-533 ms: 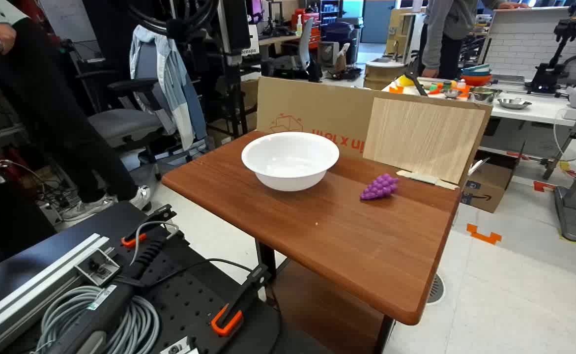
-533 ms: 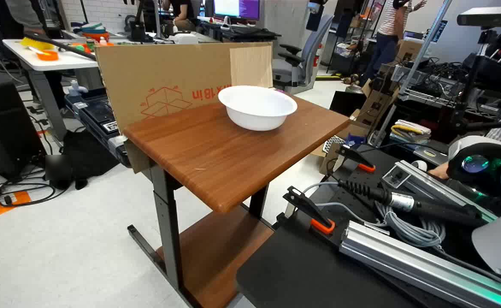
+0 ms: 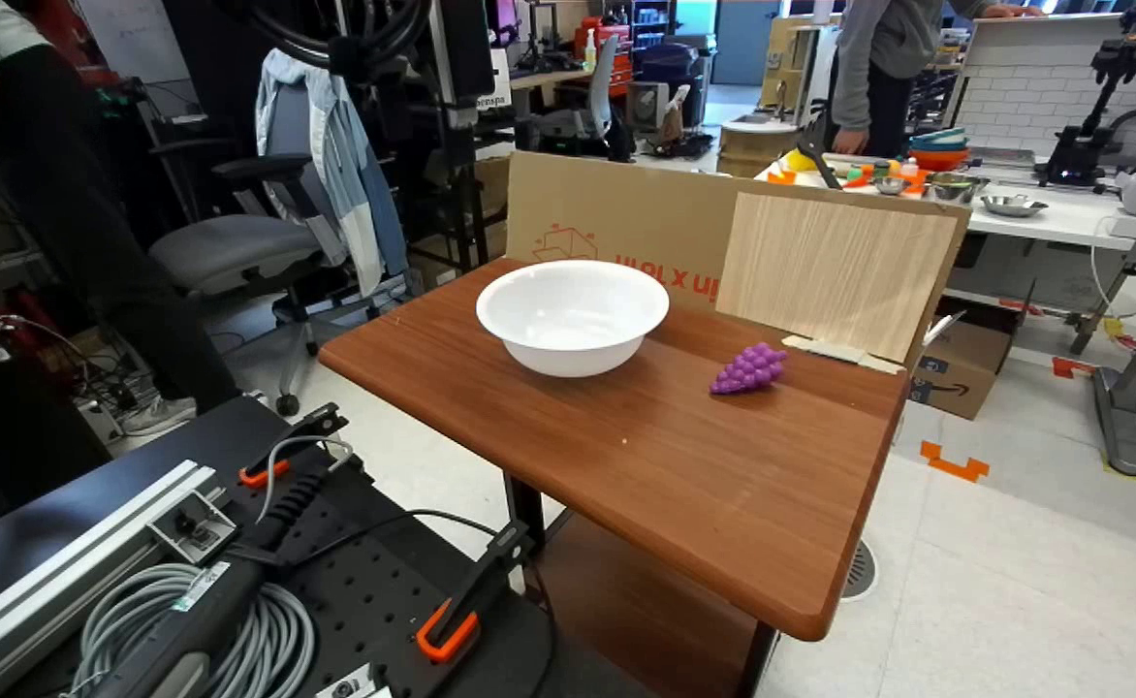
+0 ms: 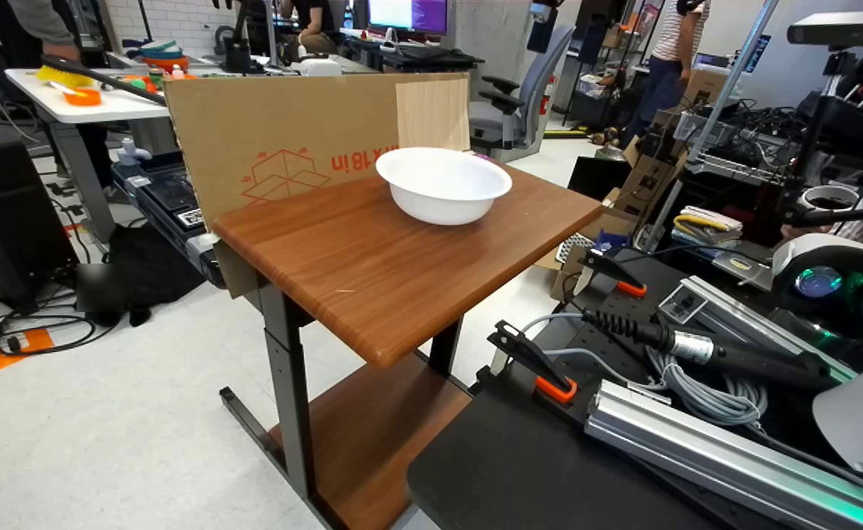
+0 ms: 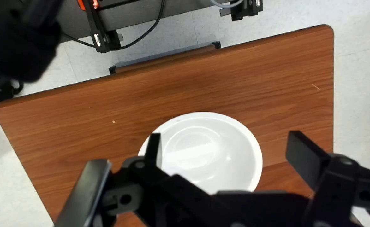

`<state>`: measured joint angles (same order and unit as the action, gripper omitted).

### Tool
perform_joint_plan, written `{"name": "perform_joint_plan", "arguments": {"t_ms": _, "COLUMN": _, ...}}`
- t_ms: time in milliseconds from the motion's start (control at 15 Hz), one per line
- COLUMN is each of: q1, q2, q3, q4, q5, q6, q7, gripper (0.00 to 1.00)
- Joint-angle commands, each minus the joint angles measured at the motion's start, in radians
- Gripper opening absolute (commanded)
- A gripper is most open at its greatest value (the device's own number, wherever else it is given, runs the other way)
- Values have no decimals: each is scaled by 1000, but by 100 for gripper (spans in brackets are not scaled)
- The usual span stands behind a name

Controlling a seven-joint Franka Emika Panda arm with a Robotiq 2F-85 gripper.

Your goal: Pick up the purple toy grape and put it inside the white bowl

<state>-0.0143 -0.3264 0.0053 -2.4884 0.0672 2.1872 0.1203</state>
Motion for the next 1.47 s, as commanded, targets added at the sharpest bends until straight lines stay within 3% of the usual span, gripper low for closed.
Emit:
{"name": "perform_joint_plan", "arguments": {"t_ms": 0, "q1": 3, "q2": -4, "q3": -4, "q4": -1, "q5": 15, "q6": 18, "q7": -8, "gripper": 100}}
{"name": "perform_joint_plan", "arguments": {"t_ms": 200, "q1": 6, "q2": 77, "q3": -14, "q4": 80, "q5": 58, "q6": 13, "q7": -6, "gripper": 100}}
{"name": "perform_joint_plan", "arguments": {"t_ms": 600, "q1": -48, "q2": 423, "q3": -57, "q4": 353, "q5": 107, "q6": 95, "q7": 143, "gripper": 100}}
{"name": "perform_joint_plan", "arguments": {"t_ms": 1000, "q1": -108, "q2": 758, "q3": -150, "q4": 678, "q5": 110, "q6": 38, "q7": 316, "gripper": 100}}
{"name": "perform_joint_plan", "arguments": {"t_ms": 1400, "q1": -115, "q2": 1024, "q3": -203, "q4": 980, "q5": 80, "q6": -39, "q7": 430, "gripper": 100}}
